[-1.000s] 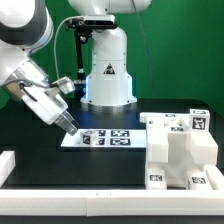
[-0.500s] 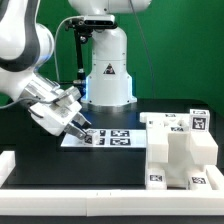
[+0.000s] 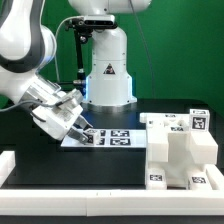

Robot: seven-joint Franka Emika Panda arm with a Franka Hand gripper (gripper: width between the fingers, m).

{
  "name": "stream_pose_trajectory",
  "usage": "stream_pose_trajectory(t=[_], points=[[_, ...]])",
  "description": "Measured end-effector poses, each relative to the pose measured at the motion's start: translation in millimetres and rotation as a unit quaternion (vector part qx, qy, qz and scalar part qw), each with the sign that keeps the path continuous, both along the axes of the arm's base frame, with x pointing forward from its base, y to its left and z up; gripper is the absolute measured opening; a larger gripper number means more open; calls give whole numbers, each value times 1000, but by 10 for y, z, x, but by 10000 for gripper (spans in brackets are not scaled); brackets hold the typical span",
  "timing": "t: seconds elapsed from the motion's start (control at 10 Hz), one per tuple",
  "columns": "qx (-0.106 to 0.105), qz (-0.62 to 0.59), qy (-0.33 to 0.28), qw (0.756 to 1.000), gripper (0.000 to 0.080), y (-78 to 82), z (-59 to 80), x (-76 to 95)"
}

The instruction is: Assemble chair

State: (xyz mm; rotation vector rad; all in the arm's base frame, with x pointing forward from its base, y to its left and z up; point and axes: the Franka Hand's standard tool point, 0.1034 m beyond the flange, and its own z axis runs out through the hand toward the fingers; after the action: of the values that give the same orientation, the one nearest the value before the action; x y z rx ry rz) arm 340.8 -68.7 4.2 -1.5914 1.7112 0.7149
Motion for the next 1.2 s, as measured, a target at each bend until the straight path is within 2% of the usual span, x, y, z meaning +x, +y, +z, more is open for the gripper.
stream_pose_trajectory(t=[0.5,0.7,1.0,1.2], points=[[0,-2,0,1000,623,-22,-3,-8],[0,-2,0,1000,276,-22,-3,-8],[-2,2,0,1000,279,-37,10,2],[-14,48,-31,998,279,-155,258,213]])
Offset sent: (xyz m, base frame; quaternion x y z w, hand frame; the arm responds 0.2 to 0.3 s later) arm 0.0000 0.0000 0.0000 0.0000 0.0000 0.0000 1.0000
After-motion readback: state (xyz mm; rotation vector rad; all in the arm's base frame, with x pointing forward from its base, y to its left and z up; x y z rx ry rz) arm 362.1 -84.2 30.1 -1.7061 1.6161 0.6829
